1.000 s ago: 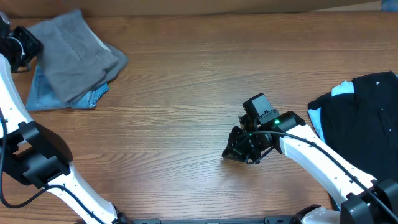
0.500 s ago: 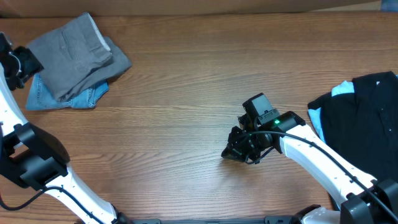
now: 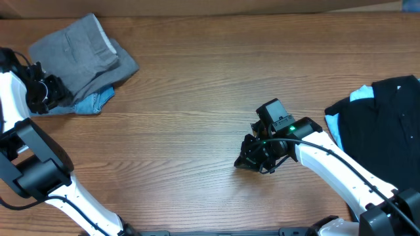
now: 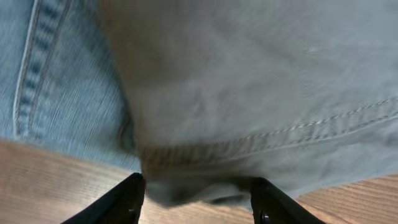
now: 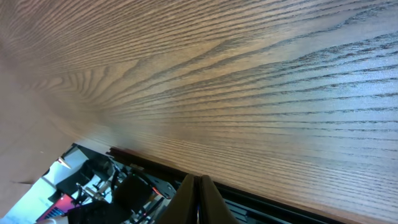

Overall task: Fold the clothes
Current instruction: 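Release the shorts on the jeans stack with the left gripper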

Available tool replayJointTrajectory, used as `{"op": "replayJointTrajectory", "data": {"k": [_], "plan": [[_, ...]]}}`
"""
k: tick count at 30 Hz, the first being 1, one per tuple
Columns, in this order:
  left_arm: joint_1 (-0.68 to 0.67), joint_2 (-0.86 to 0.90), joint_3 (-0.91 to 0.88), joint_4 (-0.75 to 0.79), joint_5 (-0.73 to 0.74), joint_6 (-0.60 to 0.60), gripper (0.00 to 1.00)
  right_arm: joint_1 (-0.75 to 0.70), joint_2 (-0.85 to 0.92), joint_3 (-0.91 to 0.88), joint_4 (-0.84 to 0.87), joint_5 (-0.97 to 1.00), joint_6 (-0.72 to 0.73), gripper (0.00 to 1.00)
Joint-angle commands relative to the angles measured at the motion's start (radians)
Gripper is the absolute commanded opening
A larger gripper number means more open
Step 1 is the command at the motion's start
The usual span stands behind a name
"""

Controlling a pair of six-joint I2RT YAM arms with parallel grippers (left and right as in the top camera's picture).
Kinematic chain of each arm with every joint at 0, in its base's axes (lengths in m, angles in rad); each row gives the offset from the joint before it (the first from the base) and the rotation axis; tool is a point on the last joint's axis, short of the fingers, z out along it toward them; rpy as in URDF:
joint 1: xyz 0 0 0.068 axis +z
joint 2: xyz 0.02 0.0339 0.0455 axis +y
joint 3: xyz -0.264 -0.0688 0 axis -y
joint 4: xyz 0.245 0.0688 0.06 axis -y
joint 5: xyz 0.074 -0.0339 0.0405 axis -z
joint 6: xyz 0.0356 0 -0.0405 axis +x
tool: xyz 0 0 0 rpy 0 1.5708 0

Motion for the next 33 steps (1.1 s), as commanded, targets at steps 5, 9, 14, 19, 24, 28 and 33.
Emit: {"op": "replayJointTrajectory", "data": {"k": [5, 9, 14, 19, 24, 28, 33], "plan": [[0.002, -0.01, -0.025, 0.023, 0.039, 0.062, 0.58, 0.003, -0.01, 0.016, 0.001, -0.008, -0.013, 0.05], [0.003, -0.006, -0.061, -0.019, -0.007, 0.064, 0.6, 0.003, -0.01, 0.016, 0.001, -0.008, -0.013, 0.05], [0.003, -0.006, -0.15, 0.119, 0.002, 0.063, 0.66, 0.003, -0.01, 0.016, -0.006, -0.008, -0.016, 0.05], [0.003, -0.007, -0.165, 0.156, 0.053, 0.064, 0.5, 0.003, -0.01, 0.016, -0.014, -0.008, -0.016, 0.05], [0.012, -0.012, -0.117, 0.087, 0.059, 0.026, 0.45, 0.003, -0.01, 0.016, -0.014, -0.008, -0.016, 0.05], [0.014, -0.034, -0.055, 0.013, 0.056, 0.026, 0.47, 0.003, -0.01, 0.016, -0.013, -0.008, -0.016, 0.05], [0.014, -0.049, -0.034, 0.045, 0.002, 0.035, 0.62, 0.003, -0.01, 0.016, -0.006, -0.008, -0.016, 0.05]]}}
